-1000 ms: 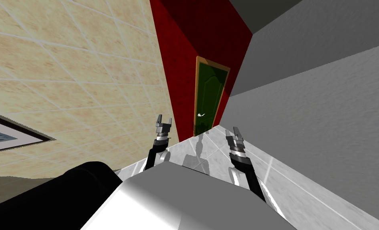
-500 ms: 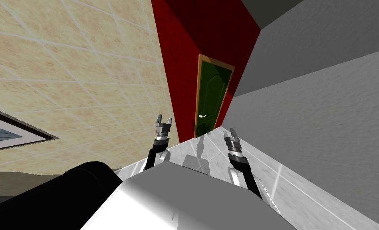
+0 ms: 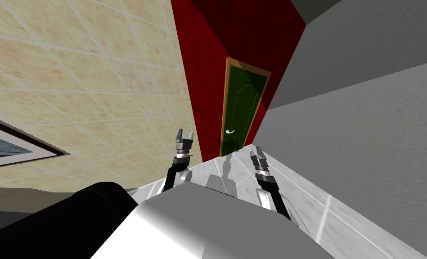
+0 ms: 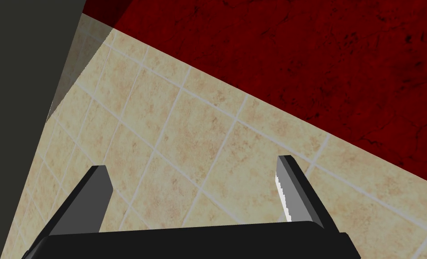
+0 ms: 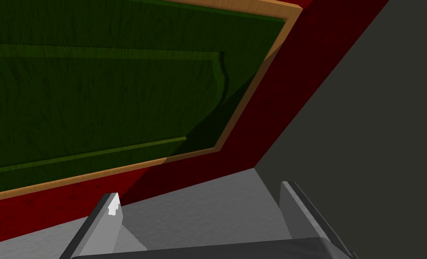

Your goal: Pull the door open

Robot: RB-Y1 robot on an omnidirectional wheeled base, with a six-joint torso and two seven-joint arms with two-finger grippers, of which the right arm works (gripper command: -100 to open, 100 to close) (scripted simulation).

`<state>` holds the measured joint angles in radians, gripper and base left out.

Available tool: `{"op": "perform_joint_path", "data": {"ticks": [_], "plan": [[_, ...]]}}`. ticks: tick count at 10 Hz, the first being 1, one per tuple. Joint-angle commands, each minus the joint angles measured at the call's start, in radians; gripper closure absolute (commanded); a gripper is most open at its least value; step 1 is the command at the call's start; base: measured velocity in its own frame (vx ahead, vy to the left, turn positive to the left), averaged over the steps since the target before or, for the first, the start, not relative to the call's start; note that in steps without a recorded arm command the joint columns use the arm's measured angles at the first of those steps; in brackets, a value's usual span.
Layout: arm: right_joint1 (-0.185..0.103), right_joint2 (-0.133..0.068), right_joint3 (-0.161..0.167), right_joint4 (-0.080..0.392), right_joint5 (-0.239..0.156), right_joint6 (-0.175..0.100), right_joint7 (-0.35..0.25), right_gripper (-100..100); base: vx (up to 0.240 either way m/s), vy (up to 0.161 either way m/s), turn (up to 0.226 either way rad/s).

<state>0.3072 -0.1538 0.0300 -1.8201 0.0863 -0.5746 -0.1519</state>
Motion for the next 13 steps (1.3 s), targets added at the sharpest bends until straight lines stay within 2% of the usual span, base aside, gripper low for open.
{"op": "perform_joint_path", "data": {"ticks": [1, 13], "plan": [[-0.015, -0.009, 0.001, 0.039, 0.006, -0.008, -0.012, -100, 0.086, -0.011, 0.085], [-0.115, -0.083, 0.004, 0.335, 0.050, -0.086, -0.104, -100, 0.098, -0.021, 0.084]]}}
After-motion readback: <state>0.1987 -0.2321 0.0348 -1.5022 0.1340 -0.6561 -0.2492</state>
